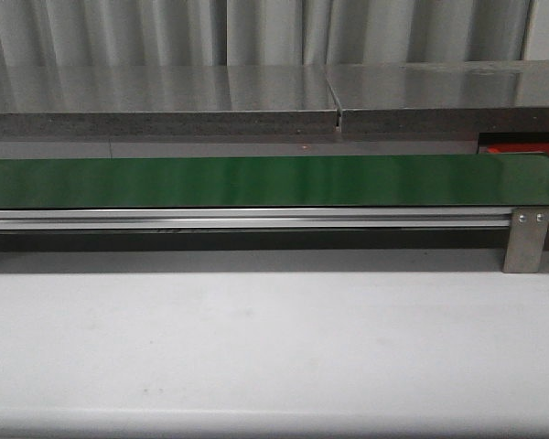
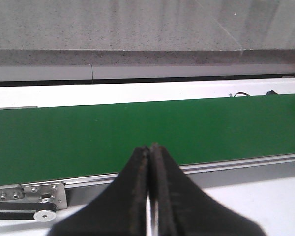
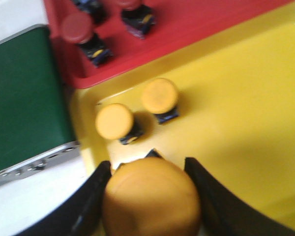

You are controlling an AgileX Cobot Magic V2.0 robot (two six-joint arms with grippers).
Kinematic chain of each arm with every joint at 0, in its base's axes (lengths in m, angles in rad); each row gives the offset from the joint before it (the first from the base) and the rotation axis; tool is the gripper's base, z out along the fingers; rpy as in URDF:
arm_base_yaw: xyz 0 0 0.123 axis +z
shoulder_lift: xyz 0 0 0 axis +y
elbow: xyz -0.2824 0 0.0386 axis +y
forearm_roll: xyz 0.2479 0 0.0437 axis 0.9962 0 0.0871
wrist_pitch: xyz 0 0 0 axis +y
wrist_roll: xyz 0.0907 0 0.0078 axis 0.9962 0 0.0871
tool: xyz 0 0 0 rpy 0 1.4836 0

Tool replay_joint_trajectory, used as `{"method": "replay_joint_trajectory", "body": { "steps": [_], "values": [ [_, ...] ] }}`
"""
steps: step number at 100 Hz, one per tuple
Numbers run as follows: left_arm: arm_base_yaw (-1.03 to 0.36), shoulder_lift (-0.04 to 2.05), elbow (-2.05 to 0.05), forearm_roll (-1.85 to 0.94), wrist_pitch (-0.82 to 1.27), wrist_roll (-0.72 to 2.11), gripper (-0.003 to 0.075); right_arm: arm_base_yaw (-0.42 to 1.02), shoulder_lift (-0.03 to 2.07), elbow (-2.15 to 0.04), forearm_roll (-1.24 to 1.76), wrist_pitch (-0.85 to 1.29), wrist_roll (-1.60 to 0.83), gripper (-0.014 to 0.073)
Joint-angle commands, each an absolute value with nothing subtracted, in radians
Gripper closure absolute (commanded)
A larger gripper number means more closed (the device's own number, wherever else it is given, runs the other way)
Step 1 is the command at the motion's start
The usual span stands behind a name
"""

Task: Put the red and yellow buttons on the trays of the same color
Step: 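Carry the yellow button into the yellow tray and open the right gripper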

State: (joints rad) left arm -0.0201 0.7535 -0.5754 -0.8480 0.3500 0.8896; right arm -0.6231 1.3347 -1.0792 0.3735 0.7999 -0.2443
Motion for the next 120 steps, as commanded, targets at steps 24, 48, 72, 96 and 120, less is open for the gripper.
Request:
{"method": "replay_joint_trajectory", "body": {
  "steps": [24,48,72,96,120],
  "values": [
    [-0.029,0.754,-0.604,-0.877,0.302,0.892,0.0739,-0.663,1.338,-0.943,0.389,0.534,-0.253,0.0461],
    [-0.029,0.754,-0.604,-0.877,0.302,0.892,0.0739,-0.607,1.43,-0.926,0.389,0.451,-0.263,0.046],
    [-0.029,0.754,-0.604,-0.877,0.302,0.892,0.0739,-0.604,1.518,-0.926,0.389,0.393,-0.27,0.0459],
    [-0.029,0.754,-0.604,-0.877,0.302,0.892,0.0739,-0.575,1.589,-0.926,0.395,0.343,-0.27,0.0459],
    [-0.029,0.754,-0.604,-0.877,0.302,0.892,0.0739,-0.557,1.634,-0.926,0.395,0.295,-0.27,0.0459]
  ]
}}
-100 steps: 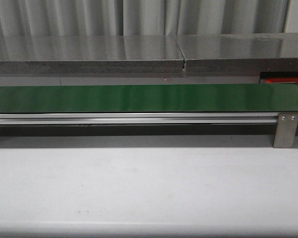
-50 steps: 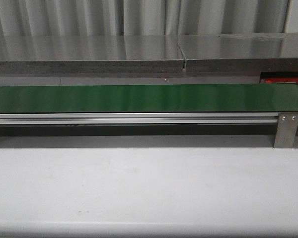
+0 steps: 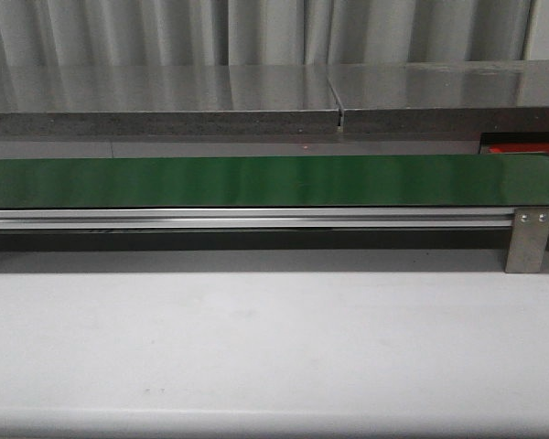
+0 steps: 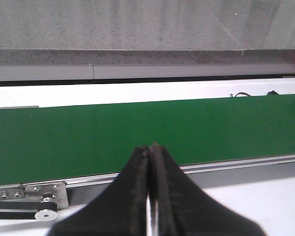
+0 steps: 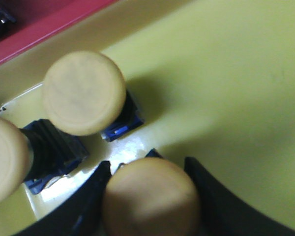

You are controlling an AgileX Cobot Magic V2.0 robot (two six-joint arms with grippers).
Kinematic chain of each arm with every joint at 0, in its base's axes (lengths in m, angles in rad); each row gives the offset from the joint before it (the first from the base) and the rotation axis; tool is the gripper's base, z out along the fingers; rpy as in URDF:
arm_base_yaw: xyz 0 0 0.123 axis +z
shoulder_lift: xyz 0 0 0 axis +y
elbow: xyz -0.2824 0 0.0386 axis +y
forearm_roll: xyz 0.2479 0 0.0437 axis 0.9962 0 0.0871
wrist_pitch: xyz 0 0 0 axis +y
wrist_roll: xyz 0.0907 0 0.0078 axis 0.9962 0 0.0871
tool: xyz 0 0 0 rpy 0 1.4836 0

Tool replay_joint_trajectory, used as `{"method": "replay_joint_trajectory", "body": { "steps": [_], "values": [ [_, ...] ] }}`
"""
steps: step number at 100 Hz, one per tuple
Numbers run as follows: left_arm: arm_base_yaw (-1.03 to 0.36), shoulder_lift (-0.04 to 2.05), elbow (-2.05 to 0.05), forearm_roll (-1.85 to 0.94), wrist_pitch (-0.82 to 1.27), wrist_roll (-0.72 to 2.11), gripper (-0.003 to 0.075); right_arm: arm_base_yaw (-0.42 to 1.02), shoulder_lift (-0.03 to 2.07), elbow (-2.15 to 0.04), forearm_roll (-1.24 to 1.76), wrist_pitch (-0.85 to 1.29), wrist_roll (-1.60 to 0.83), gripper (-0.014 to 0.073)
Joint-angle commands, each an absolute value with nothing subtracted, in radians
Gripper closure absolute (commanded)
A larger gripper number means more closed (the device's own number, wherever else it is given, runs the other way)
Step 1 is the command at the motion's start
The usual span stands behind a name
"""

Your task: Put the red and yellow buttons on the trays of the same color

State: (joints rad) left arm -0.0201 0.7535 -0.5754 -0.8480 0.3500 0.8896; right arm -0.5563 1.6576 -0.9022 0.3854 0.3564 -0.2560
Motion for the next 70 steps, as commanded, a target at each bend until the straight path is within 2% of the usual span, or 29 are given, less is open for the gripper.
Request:
{"method": "replay_joint_trajectory", "body": {
  "steps": [1,21,30,39,45,70],
  "values": [
    [-0.029,0.754,-0.604,-0.877,0.302,0.892,0.0739,-0.557,1.635,-0.926,0.395,0.294,-0.27,0.0459],
    [-0.029,0.754,-0.604,-0.877,0.302,0.892,0.0739,-0.557,1.651,-0.926,0.395,0.291,-0.27,0.0436],
    [-0.029,0.754,-0.604,-0.877,0.302,0.892,0.0739,-0.557,1.652,-0.926,0.395,0.298,-0.27,0.0337],
    [-0.029,0.754,-0.604,-0.877,0.302,0.892,0.0739,-0.557,1.651,-0.932,0.395,0.313,-0.27,0.0199],
    [-0.029,0.754,-0.604,-0.877,0.302,0.892,0.0739,-0.557,1.647,-0.932,0.395,0.316,-0.27,0.0148],
    [-0.029,0.754,-0.604,-0.877,0.302,0.892,0.0739,-0.557,1.556,-0.958,0.395,0.349,-0.27,0.0132]
  ]
}}
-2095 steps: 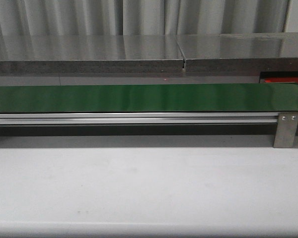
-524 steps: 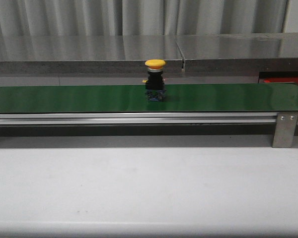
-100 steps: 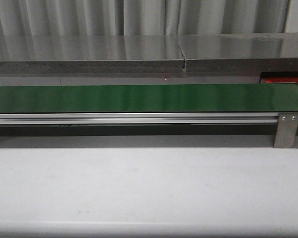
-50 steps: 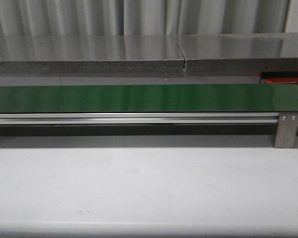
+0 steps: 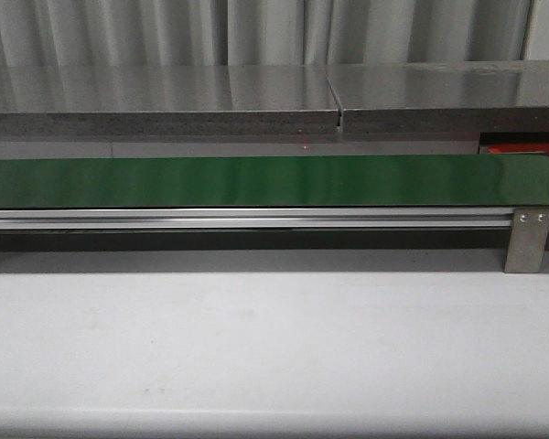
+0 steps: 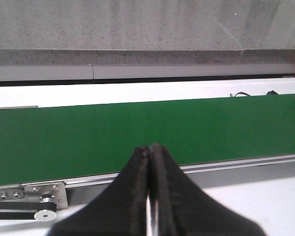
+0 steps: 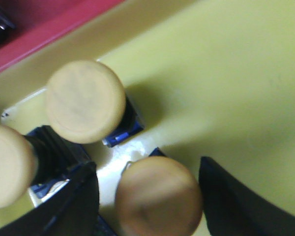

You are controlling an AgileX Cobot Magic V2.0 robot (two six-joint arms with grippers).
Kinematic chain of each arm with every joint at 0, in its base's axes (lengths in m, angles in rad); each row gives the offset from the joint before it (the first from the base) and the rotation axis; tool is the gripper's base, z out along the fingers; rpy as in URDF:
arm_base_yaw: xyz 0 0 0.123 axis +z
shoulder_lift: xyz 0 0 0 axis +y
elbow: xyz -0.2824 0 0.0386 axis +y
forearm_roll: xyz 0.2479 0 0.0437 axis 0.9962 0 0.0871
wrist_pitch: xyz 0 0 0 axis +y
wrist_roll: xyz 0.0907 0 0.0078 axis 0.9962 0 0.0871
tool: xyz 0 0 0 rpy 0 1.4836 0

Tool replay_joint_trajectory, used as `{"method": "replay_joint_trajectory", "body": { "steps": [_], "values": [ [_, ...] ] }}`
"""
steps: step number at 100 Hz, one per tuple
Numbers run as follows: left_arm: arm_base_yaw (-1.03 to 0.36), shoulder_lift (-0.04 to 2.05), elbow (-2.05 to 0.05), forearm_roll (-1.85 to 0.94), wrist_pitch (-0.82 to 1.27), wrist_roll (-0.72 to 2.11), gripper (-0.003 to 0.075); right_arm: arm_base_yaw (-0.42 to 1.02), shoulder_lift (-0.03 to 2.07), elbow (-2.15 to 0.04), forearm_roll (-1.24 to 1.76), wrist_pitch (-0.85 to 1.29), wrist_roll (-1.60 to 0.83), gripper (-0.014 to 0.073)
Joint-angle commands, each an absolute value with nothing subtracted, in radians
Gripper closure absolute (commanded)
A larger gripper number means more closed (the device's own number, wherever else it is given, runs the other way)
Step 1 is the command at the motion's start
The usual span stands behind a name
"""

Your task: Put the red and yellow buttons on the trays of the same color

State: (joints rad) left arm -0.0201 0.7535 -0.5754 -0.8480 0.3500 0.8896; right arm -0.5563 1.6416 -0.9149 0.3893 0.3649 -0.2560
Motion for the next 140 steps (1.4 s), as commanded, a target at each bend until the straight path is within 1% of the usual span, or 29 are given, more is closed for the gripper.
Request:
{"method": "replay_joint_trajectory", "body": {
  "steps": [1,12,23,54,69,82,87,94,106,113,120,124,140],
  "values": [
    [-0.029,0.754,-0.604,-0.877,0.302,0.892,0.0739,-0.557,1.552,-0.959,0.395,0.352,-0.27,0.0132],
    [-0.029,0.754,-0.604,-0.877,0.302,0.892,0.0739,-0.551,1.491,-0.978,0.398,0.392,-0.27,0.0132],
    [-0.029,0.754,-0.604,-0.877,0.302,0.892,0.0739,-0.505,1.41,-0.981,0.402,0.406,-0.27,0.0132],
    [-0.029,0.754,-0.604,-0.877,0.302,0.892,0.0739,-0.224,1.168,-0.961,0.393,0.456,-0.307,0.0132],
    [-0.029,0.754,-0.604,-0.877,0.302,0.892,0.0739,-0.112,1.048,-0.886,0.388,0.462,-0.319,0.0132],
    [-0.029,0.754,-0.604,-0.877,0.302,0.892,0.0739,-0.053,0.92,-0.79,0.388,0.463,-0.324,0.0147],
    [-0.029,0.754,-0.604,-0.877,0.302,0.892,0.0739,-0.039,0.866,-0.75,0.388,0.467,-0.324,0.018],
    [-0.029,0.754,-0.604,-0.877,0.302,0.892,0.0739,-0.028,0.791,-0.694,0.388,0.478,-0.324,0.0266],
    [-0.029,0.754,-0.604,-0.877,0.302,0.892,0.0739,-0.026,0.661,-0.617,0.388,0.523,-0.338,0.0484],
    [-0.029,0.754,-0.604,-0.877,0.302,0.892,0.0739,-0.026,0.599,-0.584,0.388,0.534,-0.343,0.0594],
    [-0.029,0.754,-0.604,-0.877,0.302,0.892,0.0739,-0.026,0.557,-0.563,0.388,0.534,-0.343,0.068],
    [-0.029,0.754,-0.604,-0.877,0.302,0.892,0.0739,-0.026,0.54,-0.557,0.388,0.534,-0.343,0.0714],
    [-0.029,0.754,-0.604,-0.877,0.302,0.892,0.0739,-0.026,0.527,-0.556,0.389,0.529,-0.342,0.0711]
  ]
}}
